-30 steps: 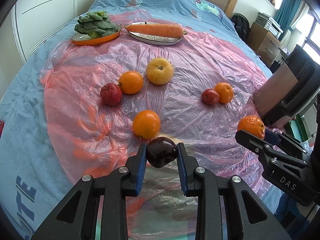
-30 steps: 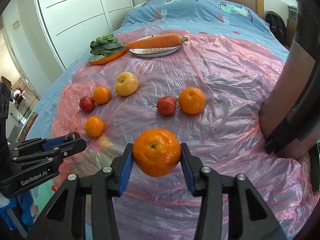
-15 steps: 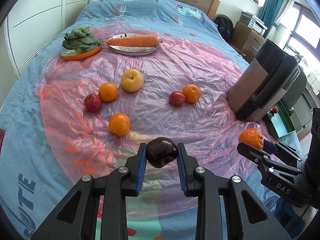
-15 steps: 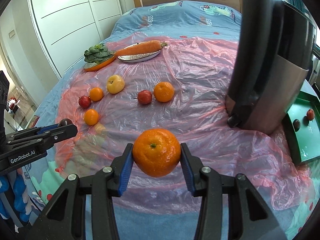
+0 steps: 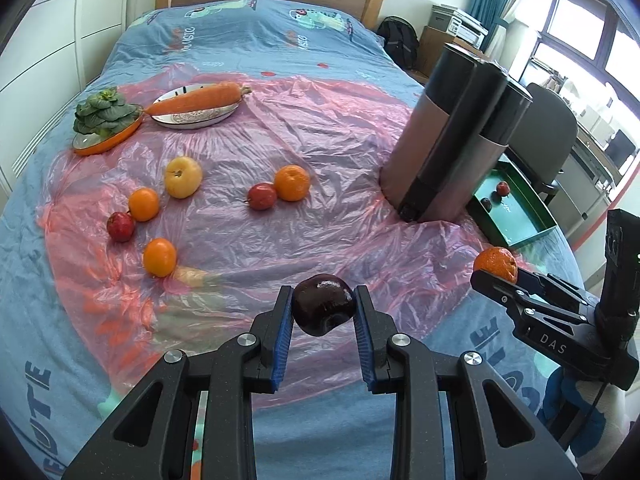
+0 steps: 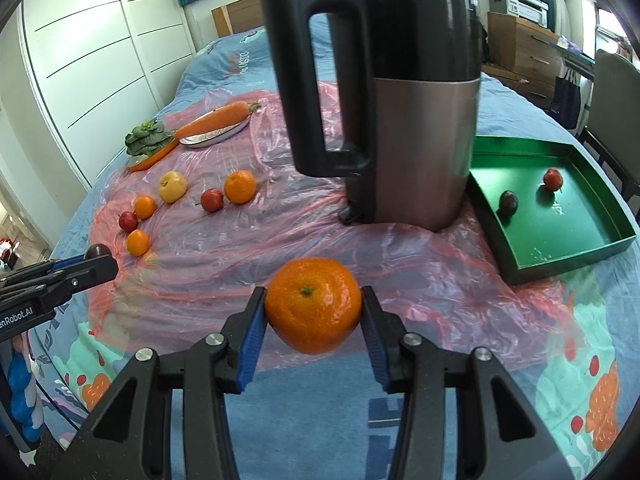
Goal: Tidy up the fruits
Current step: 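Lift and carry the plum and orange in both tools to the green tray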
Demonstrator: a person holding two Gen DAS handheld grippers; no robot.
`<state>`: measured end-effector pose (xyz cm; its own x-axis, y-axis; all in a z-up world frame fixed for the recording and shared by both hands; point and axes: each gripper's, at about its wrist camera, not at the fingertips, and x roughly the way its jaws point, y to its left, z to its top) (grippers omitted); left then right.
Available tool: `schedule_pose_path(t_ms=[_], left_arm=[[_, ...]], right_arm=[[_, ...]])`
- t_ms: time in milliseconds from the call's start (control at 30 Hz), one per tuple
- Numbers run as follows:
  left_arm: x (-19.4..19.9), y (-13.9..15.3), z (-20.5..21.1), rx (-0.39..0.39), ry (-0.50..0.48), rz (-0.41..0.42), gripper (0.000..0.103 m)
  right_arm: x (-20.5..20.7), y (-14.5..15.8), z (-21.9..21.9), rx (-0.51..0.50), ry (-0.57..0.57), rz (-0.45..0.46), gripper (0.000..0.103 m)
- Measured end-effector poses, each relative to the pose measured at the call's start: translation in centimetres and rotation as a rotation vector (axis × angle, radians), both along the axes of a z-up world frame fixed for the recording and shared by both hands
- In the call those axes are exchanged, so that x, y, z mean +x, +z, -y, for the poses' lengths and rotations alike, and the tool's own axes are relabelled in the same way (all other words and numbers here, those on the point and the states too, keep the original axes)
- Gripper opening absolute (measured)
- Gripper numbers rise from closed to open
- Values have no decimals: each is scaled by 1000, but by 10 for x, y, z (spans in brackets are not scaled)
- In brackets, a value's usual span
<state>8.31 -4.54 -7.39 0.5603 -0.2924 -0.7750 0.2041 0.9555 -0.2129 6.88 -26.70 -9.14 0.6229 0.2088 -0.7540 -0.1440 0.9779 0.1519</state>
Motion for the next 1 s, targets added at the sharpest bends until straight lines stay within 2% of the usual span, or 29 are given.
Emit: schedule_pose_path(t_ms=[433, 1000], left_arm=[[1, 15, 85, 0, -169, -2, 25], [50, 20, 245, 21, -412, 15, 25]], right_arm=[[8, 2, 87, 26, -153, 39, 50], [70, -12, 226, 45, -347, 70, 50]])
